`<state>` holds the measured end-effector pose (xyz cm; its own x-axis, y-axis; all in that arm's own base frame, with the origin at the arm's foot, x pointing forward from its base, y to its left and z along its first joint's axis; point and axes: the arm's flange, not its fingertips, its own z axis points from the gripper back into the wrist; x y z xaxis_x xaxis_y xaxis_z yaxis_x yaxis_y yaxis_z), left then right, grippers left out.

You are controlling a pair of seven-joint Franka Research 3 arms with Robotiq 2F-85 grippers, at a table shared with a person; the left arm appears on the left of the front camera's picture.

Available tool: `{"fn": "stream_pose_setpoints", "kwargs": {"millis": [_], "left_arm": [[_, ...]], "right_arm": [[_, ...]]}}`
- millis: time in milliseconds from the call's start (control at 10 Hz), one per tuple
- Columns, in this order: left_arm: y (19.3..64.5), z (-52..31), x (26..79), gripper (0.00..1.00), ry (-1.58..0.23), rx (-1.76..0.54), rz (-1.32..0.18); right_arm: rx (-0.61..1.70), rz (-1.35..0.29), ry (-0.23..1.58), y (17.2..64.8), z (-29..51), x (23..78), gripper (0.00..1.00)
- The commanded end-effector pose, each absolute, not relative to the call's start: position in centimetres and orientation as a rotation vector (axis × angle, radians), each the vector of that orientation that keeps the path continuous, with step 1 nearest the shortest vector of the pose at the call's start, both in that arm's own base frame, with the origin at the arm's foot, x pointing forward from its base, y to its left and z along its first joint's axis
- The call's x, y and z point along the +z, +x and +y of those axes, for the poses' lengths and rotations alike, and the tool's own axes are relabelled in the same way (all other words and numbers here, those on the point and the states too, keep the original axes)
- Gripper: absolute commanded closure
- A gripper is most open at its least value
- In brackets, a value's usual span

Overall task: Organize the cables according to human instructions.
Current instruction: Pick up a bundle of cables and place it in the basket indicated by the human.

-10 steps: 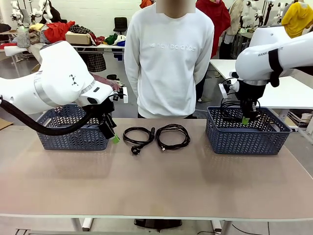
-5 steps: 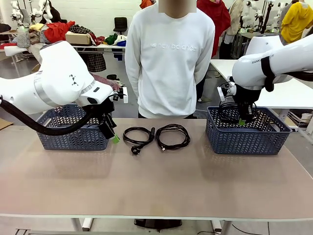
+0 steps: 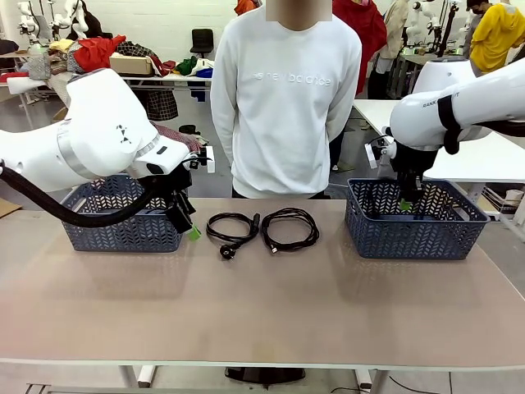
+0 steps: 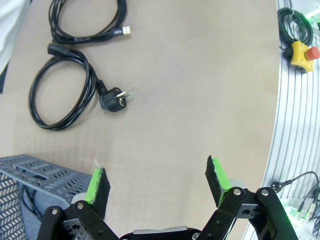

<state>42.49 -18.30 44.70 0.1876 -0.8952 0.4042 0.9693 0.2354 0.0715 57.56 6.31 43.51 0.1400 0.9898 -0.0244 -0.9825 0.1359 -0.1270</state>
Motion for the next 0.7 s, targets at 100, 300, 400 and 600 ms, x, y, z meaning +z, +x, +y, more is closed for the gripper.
{"fn": "stream_pose_setpoints", "kwargs": {"millis": [100, 300, 400, 600], "left_arm": [[42.46, -18.14, 44.78, 0.0, -0.218, -1.324, -0.401], [42.46, -18.14, 44.78, 0.0, -0.218, -1.324, -0.401], [42.46, -18.14, 44.78, 0.0, -0.218, -1.324, -0.401], [42.46, -18.14, 44.78, 0.0, -0.218, -1.324, -0.401]], "right_arm": [[1.4, -0.124, -0.105, 58.17, 6.21, 43.59, 0.31], [1.393, -0.124, -0.103, 57.97, 6.15, 43.64, 0.12], [1.393, -0.118, -0.101, 57.91, 6.15, 43.69, 0.1], [1.392, -0.111, -0.097, 57.75, 6.18, 43.82, 0.04]]}}
